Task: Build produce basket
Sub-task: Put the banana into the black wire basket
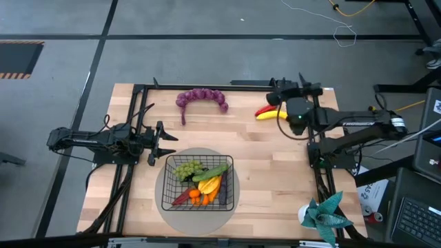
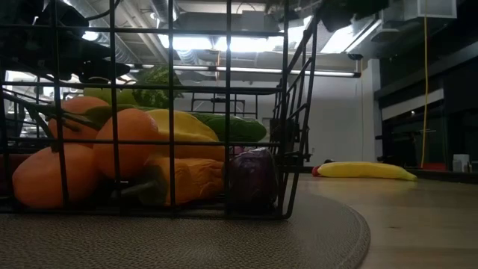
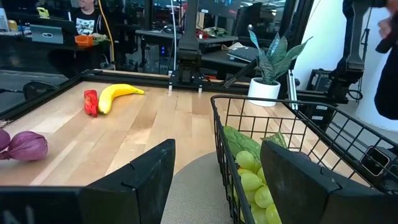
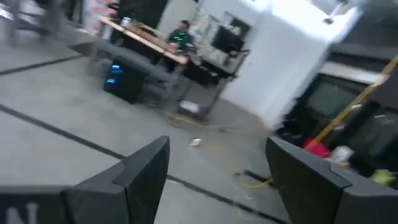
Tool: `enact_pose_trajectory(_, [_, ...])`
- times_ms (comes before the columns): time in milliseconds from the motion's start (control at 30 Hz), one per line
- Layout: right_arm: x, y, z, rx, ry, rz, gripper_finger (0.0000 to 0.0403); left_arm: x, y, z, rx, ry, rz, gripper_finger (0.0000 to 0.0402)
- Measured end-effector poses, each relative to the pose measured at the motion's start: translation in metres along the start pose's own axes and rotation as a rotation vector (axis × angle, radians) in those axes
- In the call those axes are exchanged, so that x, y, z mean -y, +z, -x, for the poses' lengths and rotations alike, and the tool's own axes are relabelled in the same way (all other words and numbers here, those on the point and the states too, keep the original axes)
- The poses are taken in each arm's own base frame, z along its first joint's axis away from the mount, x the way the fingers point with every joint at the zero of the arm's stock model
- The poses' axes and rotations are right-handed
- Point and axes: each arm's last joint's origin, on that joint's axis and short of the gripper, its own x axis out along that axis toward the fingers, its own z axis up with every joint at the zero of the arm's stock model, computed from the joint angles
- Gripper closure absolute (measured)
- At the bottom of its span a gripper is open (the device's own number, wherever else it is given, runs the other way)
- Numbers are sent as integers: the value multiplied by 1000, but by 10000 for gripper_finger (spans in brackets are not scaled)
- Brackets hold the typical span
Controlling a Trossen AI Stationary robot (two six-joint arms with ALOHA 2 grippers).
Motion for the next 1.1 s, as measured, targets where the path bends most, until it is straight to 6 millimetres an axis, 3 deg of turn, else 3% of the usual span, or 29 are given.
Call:
enact_pose_trajectory(100, [-3,-13,-12,-35,161,-64,135,0,0,0,0,0,0,170])
enact_pose_trajectory(233, [-11,-36,-34,-220,385,-74,135,0,0,0,0,0,0,170])
enact_pose_trajectory(467, [-17,-70,-78,-558,454,-62,135,0,0,0,0,0,0,170])
enact_pose_trajectory(667, [-37,-97,-101,-779,517,-19,135,0,0,0,0,0,0,170])
enact_pose_trajectory(1100, [-90,-164,-123,-1137,696,260,135,0,0,0,0,0,0,170])
